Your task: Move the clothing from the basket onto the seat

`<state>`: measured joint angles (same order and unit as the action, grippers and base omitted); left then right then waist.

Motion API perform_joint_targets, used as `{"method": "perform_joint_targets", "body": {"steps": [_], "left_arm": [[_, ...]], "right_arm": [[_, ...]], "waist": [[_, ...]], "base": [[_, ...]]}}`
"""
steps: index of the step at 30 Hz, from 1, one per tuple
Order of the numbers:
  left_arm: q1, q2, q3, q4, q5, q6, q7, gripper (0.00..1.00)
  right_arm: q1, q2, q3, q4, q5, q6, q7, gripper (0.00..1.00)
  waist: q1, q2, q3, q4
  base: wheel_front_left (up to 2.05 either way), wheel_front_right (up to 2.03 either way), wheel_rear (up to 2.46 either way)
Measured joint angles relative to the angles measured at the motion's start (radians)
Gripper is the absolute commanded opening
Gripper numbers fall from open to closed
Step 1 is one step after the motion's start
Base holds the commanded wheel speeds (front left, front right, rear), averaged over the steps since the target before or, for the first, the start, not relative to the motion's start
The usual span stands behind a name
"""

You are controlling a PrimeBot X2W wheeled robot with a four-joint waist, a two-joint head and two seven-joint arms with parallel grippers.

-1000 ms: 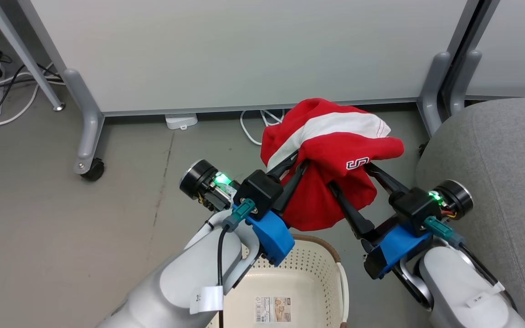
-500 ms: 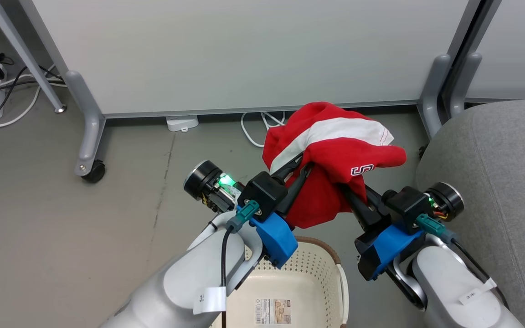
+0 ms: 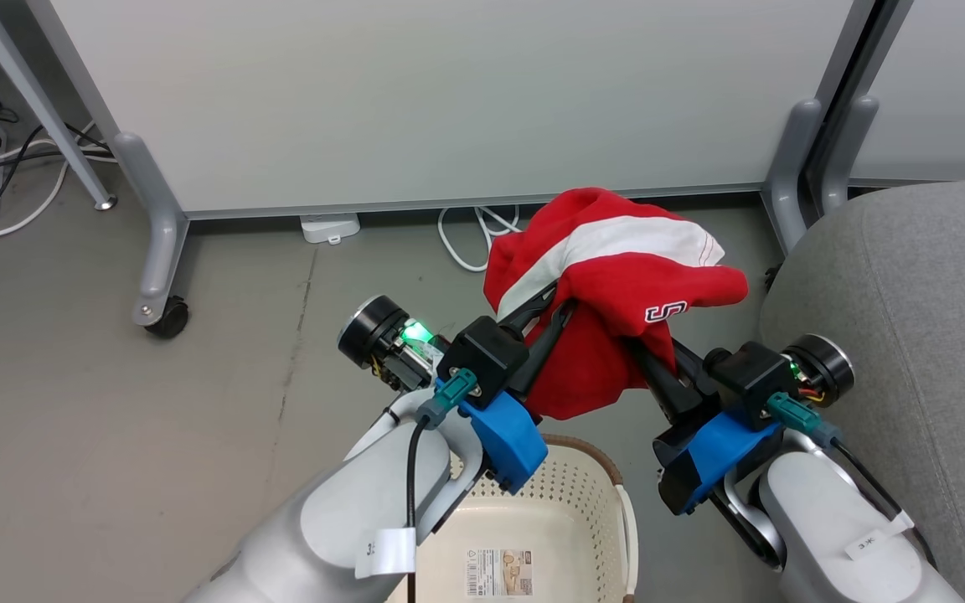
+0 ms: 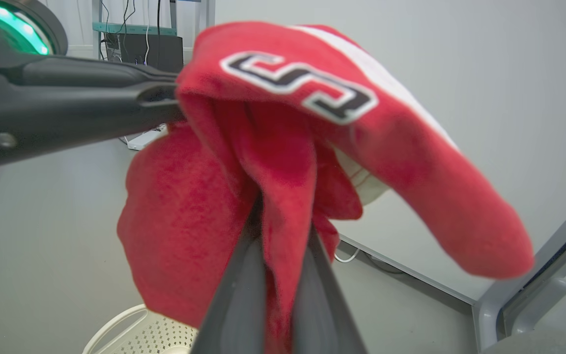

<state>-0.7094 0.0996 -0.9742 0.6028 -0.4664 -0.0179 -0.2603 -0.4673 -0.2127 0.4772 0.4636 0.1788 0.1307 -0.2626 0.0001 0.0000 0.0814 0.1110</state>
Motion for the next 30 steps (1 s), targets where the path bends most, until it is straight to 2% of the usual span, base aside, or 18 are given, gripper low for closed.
{"method": "perform_joint_targets", "body": {"steps": [3, 4, 5, 20, 30], "left_arm": [[0.0, 0.0, 0.001, 0.0, -0.001, 0.001, 0.0, 0.0], [0.0, 0.0, 0.005, -0.001, -0.003, 0.004, 0.0, 0.03], [0.0, 0.0, 0.007, -0.001, -0.005, 0.006, 0.0, 1.0], [-0.003, 0.001, 0.024, -0.016, 0.002, 0.016, -0.001, 1.0], [-0.004, 0.002, 0.033, -0.025, 0.017, 0.018, -0.001, 1.0]], "right_arm": [[0.0, 0.0, -0.001, -0.001, 0.0, 0.0, 0.0, 0.0], [0.0, 0.0, -0.001, -0.002, 0.0, 0.0, 0.0, 0.0], [0.0, 0.0, -0.002, -0.003, 0.0, 0.0, 0.0, 0.0], [0.0, -0.002, -0.013, -0.003, 0.0, 0.0, 0.0, 0.0], [0.0, -0.004, -0.062, -0.016, 0.0, 0.0, 0.0, 0.0]], "waist": [[0.0, 0.0, 0.004, 0.001], [0.0, 0.0, 0.005, 0.001], [0.0, 0.0, 0.006, 0.001], [0.0, 0.0, 0.021, -0.002], [-0.0001, 0.0, 0.047, -0.022]], "base": [[0.0, 0.0, 0.0], [0.0, 0.0, 0.0], [0.0, 0.0, 0.0], [0.0, 0.0, 0.0], [0.0, 0.0, 0.0]]}}
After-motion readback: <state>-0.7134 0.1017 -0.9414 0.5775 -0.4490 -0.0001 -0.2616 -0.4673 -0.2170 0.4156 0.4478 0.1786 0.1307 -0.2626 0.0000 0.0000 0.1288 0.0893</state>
